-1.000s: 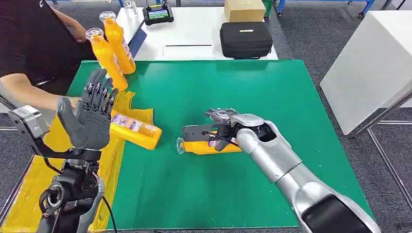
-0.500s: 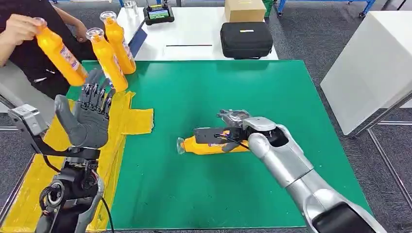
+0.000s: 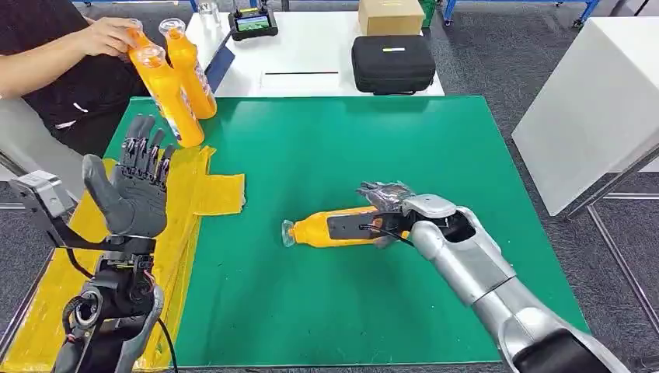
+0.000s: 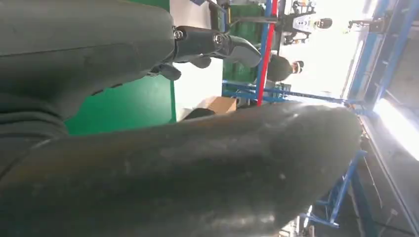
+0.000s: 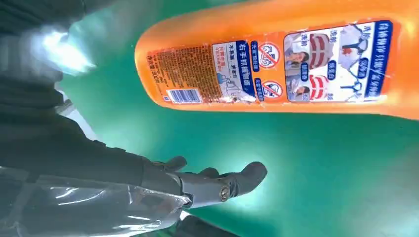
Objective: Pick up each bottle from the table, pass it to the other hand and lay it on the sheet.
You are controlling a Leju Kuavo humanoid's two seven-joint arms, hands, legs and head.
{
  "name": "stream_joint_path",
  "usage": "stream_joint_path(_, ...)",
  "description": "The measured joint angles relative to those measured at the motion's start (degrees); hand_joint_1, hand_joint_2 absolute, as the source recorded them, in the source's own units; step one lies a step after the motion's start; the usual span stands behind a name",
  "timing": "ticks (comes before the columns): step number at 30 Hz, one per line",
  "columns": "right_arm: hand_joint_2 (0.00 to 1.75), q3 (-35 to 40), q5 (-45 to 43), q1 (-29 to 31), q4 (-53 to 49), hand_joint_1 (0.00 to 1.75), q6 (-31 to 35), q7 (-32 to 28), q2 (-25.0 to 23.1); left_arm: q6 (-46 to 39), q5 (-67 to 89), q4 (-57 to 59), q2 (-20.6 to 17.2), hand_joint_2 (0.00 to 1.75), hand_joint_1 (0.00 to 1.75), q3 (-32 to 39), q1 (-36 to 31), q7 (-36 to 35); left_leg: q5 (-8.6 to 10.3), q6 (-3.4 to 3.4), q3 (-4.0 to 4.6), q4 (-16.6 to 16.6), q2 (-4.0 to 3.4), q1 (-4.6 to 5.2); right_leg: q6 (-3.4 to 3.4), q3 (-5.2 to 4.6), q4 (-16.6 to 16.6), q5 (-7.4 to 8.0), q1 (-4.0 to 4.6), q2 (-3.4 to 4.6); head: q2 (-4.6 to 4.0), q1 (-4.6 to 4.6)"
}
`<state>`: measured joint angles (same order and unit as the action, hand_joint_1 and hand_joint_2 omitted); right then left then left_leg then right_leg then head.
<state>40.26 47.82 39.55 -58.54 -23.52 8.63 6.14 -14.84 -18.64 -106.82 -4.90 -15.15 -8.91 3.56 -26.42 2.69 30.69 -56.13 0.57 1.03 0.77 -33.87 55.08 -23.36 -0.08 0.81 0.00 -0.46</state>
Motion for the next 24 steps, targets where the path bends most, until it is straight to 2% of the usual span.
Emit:
stream_joint_path(10, 1.75, 1.5, 1.8, 1.9, 6.0, 0.0, 2.3, -2.3, -0.4, -0.6, -0.5, 1.9, -0.2, 0.0, 0.0, 0.0, -0.7, 1.2, 0.0, 0.0, 0.02, 0.0, 0.0, 0.02, 0.0, 0.0, 0.0, 0.0, -0.02, 0.0, 0.0, 0.0)
stream_joint_path(24, 1.75, 3.3, 3.2, 5.5, 19.2, 0.0, 4.9, -5.8, -3.5, -1.9, -3.0, 4.4, -0.4, 0.0, 0.0, 0.0, -2.3, 3.3, 0.0, 0.0, 0.01, 0.0, 0.0, 0.0, 0.0, -0.01, 0.0, 0.0, 0.0, 0.0, 0.0, 0.02)
